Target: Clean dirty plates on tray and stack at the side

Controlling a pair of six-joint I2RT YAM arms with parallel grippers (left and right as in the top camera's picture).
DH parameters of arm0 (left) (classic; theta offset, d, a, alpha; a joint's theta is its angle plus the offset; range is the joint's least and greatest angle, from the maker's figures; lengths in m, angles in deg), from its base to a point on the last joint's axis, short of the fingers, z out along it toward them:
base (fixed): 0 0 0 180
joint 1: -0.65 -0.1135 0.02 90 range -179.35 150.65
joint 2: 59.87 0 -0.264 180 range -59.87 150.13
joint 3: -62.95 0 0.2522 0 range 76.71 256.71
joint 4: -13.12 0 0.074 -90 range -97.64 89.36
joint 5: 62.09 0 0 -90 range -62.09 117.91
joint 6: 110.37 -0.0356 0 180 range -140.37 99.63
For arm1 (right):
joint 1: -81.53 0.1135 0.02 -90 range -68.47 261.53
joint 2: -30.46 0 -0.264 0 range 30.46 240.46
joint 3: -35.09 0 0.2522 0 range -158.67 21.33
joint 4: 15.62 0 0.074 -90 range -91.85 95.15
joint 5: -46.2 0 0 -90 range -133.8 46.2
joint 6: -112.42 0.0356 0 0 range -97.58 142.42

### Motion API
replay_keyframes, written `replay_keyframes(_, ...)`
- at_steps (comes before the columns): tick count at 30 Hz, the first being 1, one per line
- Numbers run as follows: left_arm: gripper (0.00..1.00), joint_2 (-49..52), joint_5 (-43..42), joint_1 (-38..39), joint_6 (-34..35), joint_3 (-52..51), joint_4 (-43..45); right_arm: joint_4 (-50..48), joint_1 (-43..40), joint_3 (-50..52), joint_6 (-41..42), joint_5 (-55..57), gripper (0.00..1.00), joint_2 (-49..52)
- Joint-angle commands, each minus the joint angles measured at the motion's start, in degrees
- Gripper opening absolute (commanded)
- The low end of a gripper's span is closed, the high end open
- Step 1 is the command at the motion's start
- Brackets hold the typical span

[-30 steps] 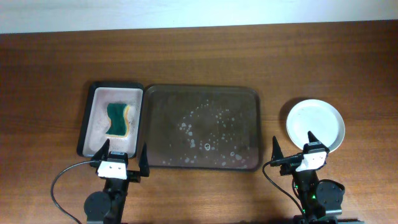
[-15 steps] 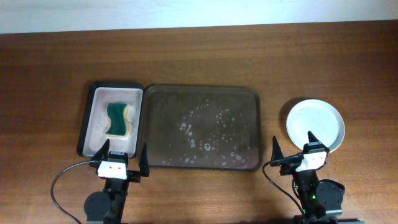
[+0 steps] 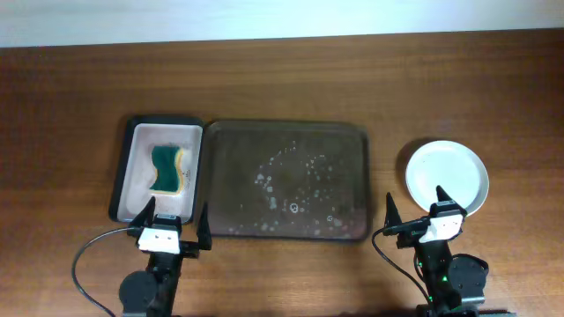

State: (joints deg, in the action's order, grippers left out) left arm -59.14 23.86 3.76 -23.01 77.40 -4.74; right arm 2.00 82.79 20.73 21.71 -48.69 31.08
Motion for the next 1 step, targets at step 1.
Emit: replay_keyframes(1,0.99,-0.4,0.4,0.2,-1.1,-0.2,-0.3,0.2,0.0,0.3,-0.4,-0.9,0.99,-0.4)
